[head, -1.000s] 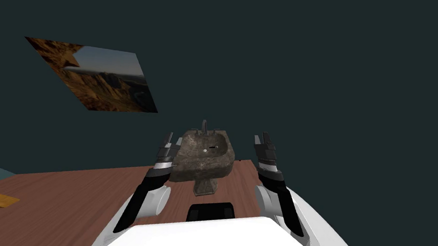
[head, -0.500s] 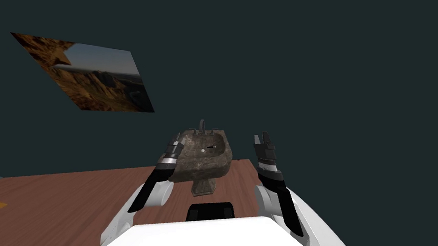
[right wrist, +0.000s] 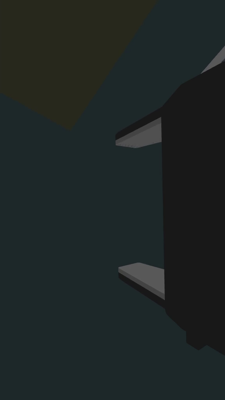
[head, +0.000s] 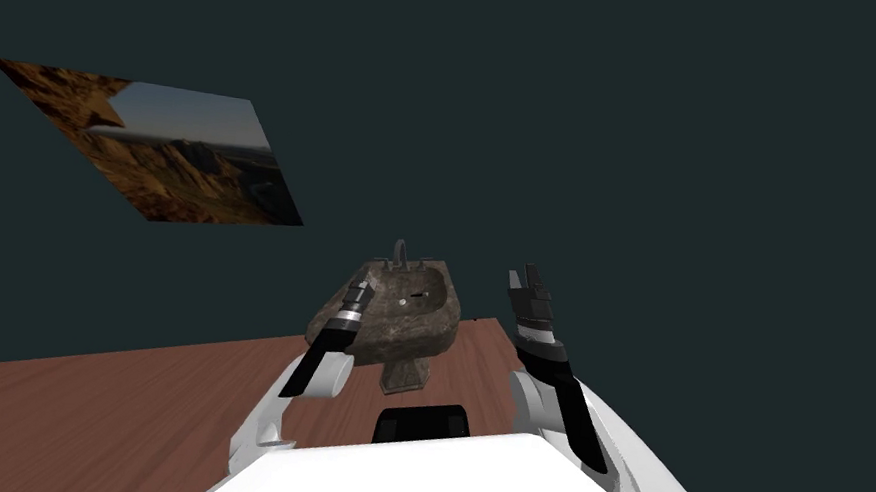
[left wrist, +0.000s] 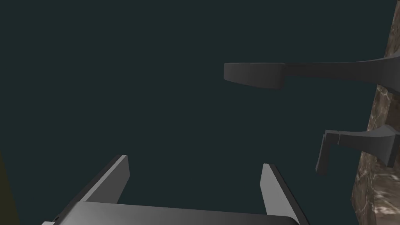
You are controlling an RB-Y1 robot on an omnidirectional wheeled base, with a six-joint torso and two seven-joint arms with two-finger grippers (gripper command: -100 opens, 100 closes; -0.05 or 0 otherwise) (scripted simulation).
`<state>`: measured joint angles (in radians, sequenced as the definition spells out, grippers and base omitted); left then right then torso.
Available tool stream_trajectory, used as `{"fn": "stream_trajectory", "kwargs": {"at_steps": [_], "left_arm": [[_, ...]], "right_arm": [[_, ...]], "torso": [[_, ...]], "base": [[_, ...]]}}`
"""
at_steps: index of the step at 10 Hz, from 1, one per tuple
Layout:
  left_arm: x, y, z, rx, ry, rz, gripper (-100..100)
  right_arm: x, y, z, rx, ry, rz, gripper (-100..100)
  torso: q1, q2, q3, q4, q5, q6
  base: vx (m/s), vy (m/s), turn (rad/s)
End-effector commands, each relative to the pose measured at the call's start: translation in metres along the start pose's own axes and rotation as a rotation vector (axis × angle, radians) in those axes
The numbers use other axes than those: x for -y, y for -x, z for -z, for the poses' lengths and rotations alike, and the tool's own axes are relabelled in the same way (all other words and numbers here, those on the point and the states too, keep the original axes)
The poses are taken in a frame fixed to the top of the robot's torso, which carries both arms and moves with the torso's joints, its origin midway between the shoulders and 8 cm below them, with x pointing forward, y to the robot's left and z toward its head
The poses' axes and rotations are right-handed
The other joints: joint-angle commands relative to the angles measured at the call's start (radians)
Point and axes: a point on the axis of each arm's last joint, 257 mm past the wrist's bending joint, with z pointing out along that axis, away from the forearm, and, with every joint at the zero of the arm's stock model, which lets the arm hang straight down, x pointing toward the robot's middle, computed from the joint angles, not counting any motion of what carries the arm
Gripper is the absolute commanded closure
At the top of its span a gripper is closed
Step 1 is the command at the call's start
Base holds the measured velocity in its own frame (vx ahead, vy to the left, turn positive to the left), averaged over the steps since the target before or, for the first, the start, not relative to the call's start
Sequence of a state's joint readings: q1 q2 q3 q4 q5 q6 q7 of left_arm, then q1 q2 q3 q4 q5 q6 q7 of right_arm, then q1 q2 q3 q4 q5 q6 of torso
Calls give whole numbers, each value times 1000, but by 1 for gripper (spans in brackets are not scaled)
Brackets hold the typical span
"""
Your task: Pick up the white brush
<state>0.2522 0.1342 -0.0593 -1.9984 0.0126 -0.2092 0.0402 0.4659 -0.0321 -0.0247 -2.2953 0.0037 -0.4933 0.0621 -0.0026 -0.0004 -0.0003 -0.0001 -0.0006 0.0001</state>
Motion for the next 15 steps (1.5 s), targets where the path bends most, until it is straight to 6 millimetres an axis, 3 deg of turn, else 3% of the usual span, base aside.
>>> {"fn": "stream_trajectory", "kwargs": {"at_steps": [1, 2, 9, 10, 14, 15], "left_arm": [[-19, -5, -9, -12, 52, -19, -100], [-22, -5, -8, -12, 62, -19, -100], [-94, -22, -33, -60, 268, -94, -100], [-95, -21, -32, -60, 272, -94, -100], [-140, -30, -42, -93, 407, -151, -100], [-141, -29, -41, -93, 413, -151, -100]], "right_arm": [[0, 0, 0, 0, 0, 0, 0], [0, 0, 0, 0, 0, 0, 0], [0, 0, 0, 0, 0, 0, 0], [0, 0, 0, 0, 0, 0, 0], [0, 0, 0, 0, 0, 0, 0], [0, 0, 0, 0, 0, 0, 0]], "torso": [[0, 0, 0, 0, 0, 0], [-1, 0, 0, 0, 0, 0], [0, 0, 0, 0, 0, 0], [0, 0, 0, 0, 0, 0], [-1, 0, 0, 0, 0, 0], [-1, 0, 0, 0, 0, 0]], "base": [[0, -48, -39], [5, -37, -21], [4, -44, -33], [7, -30, -17], [2, -48, -32], [7, -35, -13]]}}
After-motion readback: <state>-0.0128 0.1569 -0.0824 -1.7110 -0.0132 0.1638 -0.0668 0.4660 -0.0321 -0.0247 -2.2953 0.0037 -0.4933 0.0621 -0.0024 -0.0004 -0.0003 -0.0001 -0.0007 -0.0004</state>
